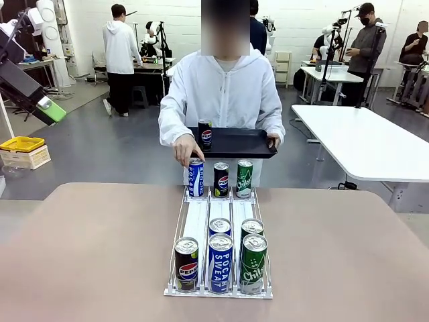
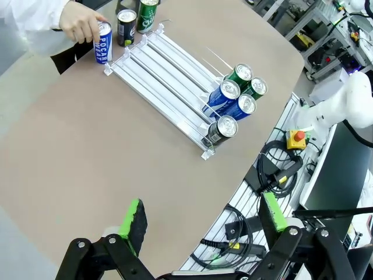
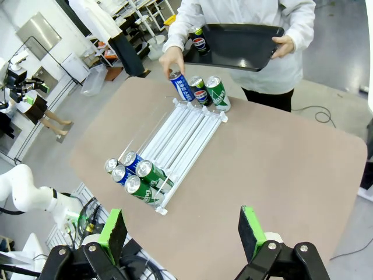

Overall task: Retrieve and hand over the desired beverage to the person.
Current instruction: Pick up another can of the same type that the person held from the Automatic Can Dispenser.

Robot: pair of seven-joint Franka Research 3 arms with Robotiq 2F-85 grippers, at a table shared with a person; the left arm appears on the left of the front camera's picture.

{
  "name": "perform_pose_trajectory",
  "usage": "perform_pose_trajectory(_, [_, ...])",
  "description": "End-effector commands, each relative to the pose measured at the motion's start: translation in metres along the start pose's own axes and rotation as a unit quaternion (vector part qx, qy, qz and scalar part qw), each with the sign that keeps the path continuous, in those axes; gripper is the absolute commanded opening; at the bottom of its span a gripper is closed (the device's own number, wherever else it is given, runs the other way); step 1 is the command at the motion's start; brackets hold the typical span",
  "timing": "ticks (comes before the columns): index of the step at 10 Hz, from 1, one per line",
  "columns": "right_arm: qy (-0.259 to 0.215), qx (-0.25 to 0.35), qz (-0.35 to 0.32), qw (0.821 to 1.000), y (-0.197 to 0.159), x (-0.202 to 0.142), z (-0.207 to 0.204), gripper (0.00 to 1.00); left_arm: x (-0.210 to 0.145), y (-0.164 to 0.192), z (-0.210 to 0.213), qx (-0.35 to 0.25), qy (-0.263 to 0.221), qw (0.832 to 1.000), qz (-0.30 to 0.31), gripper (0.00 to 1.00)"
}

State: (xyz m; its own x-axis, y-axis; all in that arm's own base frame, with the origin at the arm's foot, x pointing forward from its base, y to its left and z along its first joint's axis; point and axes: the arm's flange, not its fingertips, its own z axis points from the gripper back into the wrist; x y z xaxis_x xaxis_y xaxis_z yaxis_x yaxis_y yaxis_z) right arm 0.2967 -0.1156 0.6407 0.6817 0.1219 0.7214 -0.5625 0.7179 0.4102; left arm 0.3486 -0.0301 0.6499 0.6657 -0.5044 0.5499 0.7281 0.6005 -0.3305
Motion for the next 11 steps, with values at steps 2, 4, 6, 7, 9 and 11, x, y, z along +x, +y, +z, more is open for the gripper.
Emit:
perform_pose_trajectory(2, [-0.013, 0.017, 0.006, 1.0, -0.0003, 0.0018, -0.0011, 1.0, -0.0001, 0.0007, -0.0001, -0.006, 0.001, 1.0, -0.005, 1.0])
perform_pose_trajectory(4, [-0.013, 0.017, 0.006, 1.0, -0.0003, 0.0018, -0.0011, 1.0, -0.0001, 0.0007, -0.0001, -0.006, 0.001, 1.0, -0.005, 1.0])
perform_pose_trajectory(6, [-0.013, 0.017, 0.006, 1.0, -0.0003, 0.0018, -0.0011, 1.0, -0.0001, 0.0007, -0.0001, -0.006, 0.001, 1.0, -0.005, 1.0])
perform_pose_trajectory(7, [-0.013, 0.017, 0.006, 1.0, -0.0003, 0.0018, -0.0011, 1.0, -0.0001, 0.0007, -0.0001, -0.006, 0.001, 1.0, -0.005, 1.0])
perform_pose_trajectory(9, [-0.013, 0.017, 0.006, 1.0, -0.0003, 0.0018, -0.0011, 1.0, -0.0001, 0.0007, -0.0001, -0.006, 0.001, 1.0, -0.005, 1.0])
perform_pose_trajectory(11, [-0.013, 0.017, 0.006, 1.0, -0.0003, 0.0018, -0.0011, 1.0, -0.0001, 0.0007, -0.0001, -0.006, 0.001, 1.0, -0.005, 1.0])
